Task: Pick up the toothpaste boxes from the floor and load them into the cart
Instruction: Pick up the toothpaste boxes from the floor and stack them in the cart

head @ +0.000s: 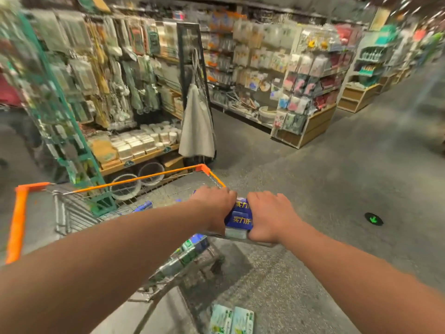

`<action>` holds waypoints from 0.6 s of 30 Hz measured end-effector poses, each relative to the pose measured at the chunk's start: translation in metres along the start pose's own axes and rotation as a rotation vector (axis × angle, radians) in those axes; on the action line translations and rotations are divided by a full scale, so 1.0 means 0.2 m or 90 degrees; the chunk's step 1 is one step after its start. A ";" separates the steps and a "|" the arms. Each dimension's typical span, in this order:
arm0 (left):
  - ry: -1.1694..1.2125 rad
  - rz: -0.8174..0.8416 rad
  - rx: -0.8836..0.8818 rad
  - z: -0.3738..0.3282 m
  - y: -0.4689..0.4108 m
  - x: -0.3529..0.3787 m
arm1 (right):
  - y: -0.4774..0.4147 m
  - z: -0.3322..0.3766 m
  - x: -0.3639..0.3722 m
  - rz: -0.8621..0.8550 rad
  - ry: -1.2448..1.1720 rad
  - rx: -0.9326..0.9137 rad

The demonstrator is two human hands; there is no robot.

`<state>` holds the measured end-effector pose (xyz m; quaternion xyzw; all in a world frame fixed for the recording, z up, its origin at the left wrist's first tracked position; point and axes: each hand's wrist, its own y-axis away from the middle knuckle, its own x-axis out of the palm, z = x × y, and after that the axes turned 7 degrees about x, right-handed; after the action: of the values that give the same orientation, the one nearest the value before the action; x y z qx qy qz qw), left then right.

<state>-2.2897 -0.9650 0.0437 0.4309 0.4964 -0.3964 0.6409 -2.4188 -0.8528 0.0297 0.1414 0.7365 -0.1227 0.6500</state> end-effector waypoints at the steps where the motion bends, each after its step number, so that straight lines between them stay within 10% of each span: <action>1: -0.003 -0.006 0.002 0.10 0.05 -0.01 | -0.04 0.10 -0.03 -0.008 0.002 0.004; 18: -0.076 0.027 0.059 1.27 -0.18 0.09 | -0.98 0.70 -0.07 -0.031 -0.029 0.070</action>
<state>-2.2459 -1.2178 0.0550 0.4461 0.4295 -0.4302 0.6568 -2.3608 -1.0874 0.0259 0.1561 0.7166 -0.1817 0.6550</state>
